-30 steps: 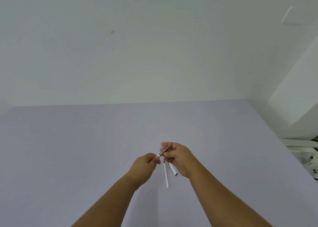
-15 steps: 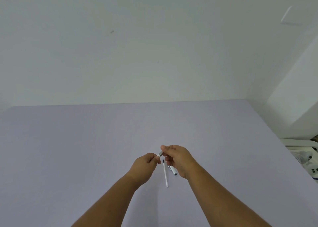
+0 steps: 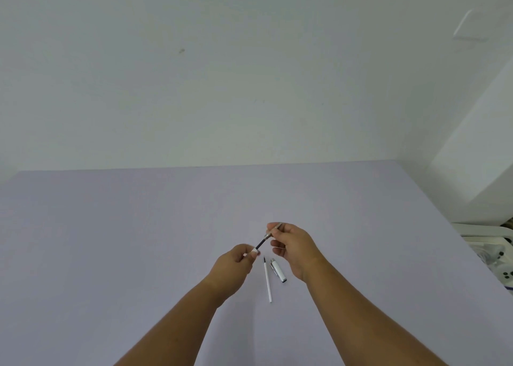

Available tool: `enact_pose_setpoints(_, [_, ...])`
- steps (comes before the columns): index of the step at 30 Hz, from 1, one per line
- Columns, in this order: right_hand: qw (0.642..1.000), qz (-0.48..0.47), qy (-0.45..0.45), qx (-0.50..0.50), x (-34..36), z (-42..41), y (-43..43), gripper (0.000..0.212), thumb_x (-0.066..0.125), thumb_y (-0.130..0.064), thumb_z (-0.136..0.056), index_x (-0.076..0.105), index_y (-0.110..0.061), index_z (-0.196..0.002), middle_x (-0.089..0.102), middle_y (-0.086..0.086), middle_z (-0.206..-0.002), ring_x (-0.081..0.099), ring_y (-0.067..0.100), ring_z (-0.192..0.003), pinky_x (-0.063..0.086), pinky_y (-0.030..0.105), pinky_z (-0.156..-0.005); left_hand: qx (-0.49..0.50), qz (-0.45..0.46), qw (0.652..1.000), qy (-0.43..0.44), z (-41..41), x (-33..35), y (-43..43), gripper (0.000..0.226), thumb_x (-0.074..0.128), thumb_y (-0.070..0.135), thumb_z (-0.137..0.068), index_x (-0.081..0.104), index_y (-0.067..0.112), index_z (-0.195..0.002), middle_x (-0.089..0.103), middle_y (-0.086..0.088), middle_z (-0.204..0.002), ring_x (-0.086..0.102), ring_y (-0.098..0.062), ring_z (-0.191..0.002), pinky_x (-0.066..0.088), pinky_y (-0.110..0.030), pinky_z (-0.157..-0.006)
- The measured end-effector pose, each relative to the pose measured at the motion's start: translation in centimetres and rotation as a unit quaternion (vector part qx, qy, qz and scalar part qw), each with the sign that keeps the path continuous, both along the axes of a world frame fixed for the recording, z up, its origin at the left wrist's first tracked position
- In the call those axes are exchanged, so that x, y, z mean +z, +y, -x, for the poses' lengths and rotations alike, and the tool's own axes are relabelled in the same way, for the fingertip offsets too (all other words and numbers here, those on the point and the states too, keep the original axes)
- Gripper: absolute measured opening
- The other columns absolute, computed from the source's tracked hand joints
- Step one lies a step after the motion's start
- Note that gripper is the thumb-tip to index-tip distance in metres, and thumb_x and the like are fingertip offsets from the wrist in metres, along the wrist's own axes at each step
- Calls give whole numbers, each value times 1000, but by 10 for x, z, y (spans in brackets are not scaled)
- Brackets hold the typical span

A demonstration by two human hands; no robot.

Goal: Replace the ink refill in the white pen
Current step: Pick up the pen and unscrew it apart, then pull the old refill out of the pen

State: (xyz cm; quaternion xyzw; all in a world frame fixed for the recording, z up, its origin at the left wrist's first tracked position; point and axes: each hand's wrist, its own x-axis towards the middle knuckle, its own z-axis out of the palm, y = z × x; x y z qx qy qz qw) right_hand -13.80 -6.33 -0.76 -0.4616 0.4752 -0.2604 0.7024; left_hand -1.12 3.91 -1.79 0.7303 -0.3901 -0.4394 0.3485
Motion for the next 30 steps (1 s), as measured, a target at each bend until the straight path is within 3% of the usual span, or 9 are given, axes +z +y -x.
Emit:
enact_pose_setpoints(5, [999,26,14,16,2,-3,-2,17,55,-9,-92,68,-18,-97,67,3,-89,57,14,-77,52,26,-74,-5,11,1000,24,0,1,2,24,40,34,-97,56,51,-91,51,1,-74,41,-12,-60,40,-17,-56])
enact_pose_setpoints(8, [994,26,-24,-101,2,-6,-11,16,59,-8,-87,62,-16,-100,67,6,-83,57,15,-71,51,26,-69,0,10,999,31,-1,0,3,24,39,34,-97,57,49,-91,50,1,-75,39,-12,-59,39,-19,-58])
enact_pose_setpoints(10, [988,35,-3,-148,-2,-2,-21,16,60,-9,-86,61,-13,-102,67,8,-85,59,15,-70,53,28,-70,3,7,999,33,-3,-3,5,24,39,33,-98,57,48,-92,49,1,-74,38,-12,-57,38,-18,-56])
enact_pose_setpoints(12, [986,66,103,-112,-14,6,-25,18,58,-8,-84,63,-10,-101,66,8,-83,59,17,-66,55,33,-74,10,3,999,38,-4,-8,7,23,39,33,-98,58,46,-94,49,1,-74,37,-11,-55,38,-17,-55])
enact_pose_setpoints(14, [961,105,254,-9,-33,16,-21,21,54,-7,-83,66,-10,-99,66,9,-85,57,20,-70,53,36,-77,16,-3,999,42,-4,-13,9,22,40,32,-98,58,44,-96,48,0,-74,36,-11,-54,37,-18,-55])
enact_pose_setpoints(17, [903,159,385,100,-65,30,-8,26,51,-7,-85,69,-12,-104,68,8,-107,58,20,-89,44,25,-77,19,-12,999,44,-2,-20,11,23,39,32,-98,57,45,-95,49,-1,-75,37,-11,-55,38,-18,-54])
enact_pose_setpoints(20, [890,173,410,105,-80,34,0,25,51,-9,-87,68,-12,-105,68,7,-113,60,22,-102,45,24,-80,18,-20,999,41,0,-25,11,23,39,33,-98,57,47,-93,49,0,-76,38,-11,-55,39,-18,-55])
enact_pose_setpoints(30, [882,200,417,89,-92,35,3,26,50,-10,-89,69,-12,-107,65,10,-109,60,23,-98,42,24,-74,1,-34,999,39,5,-33,9,23,39,33,-98,56,47,-95,48,2,-74,37,-9,-53,37,-15,-51])
